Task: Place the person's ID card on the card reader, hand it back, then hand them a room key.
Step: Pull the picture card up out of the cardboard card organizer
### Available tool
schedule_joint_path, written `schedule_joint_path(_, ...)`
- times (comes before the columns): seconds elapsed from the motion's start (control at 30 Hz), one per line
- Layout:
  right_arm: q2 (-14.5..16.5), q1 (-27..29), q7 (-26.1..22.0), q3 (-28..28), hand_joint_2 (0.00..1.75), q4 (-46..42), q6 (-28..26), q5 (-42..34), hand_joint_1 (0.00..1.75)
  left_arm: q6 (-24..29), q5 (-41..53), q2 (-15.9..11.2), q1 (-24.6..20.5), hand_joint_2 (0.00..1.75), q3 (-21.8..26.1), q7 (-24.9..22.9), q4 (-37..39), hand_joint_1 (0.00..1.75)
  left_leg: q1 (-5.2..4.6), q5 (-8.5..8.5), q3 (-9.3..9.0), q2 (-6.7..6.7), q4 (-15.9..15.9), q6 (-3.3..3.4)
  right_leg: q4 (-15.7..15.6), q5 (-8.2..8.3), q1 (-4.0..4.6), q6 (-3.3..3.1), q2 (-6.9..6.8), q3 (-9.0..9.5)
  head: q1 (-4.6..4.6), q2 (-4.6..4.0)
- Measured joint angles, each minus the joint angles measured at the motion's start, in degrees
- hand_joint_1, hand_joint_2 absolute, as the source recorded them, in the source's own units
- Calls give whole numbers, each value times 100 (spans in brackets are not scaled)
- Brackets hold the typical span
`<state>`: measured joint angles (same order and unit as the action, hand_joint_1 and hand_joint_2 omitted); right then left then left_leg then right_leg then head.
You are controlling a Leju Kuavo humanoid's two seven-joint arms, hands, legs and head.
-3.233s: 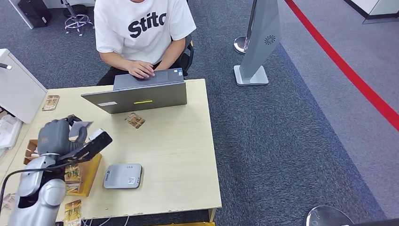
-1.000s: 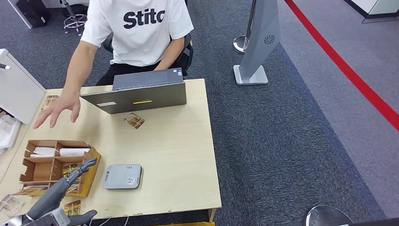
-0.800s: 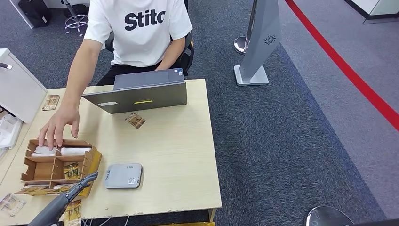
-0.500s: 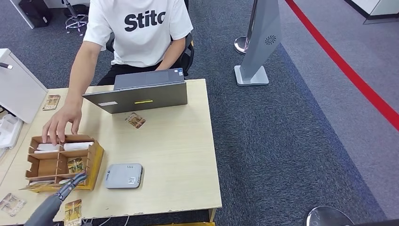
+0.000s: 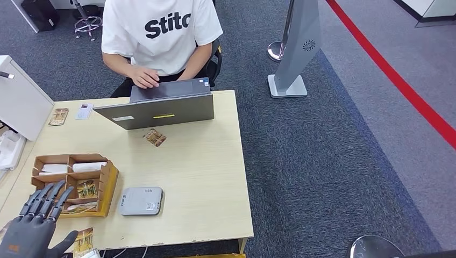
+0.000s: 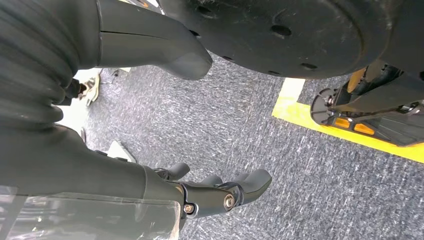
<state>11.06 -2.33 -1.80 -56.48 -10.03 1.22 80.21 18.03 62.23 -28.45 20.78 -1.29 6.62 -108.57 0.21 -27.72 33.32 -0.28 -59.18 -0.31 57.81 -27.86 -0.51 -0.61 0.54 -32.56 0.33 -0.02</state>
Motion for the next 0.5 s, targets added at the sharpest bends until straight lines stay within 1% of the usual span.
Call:
schedule_joint_path(0.17, 0, 1, -5, 4, 175, 0, -2, -3, 0, -525, -252, -300, 6, 175, -192, -133, 161, 0, 0, 0, 0, 0, 0, 0, 0, 0, 0, 0, 0, 0, -1, -1)
schedule_joint_path(0.23, 0, 1, -3, 7, 175, 0, -5, 4, 0, -653, -333, -408, 11, 175, -243, -162, 227, 0, 0, 0, 0, 0, 0, 0, 0, 0, 0, 0, 0, 0, -1, 0)
schedule_joint_path(0.33, 0, 1, 5, 17, 175, 0, -20, 19, 0, -696, -354, -509, 9, 175, -287, -218, 326, 0, 0, 0, 0, 0, 0, 0, 0, 0, 0, 0, 0, 0, -1, 1)
schedule_joint_path(0.5, 0, 19, -46, 52, 175, 0, -109, 10, 0, -678, -262, -566, 3, 175, -312, -352, 450, 0, 0, 0, 1, 0, 0, 0, 0, 0, 0, 0, 0, 0, 0, 1)
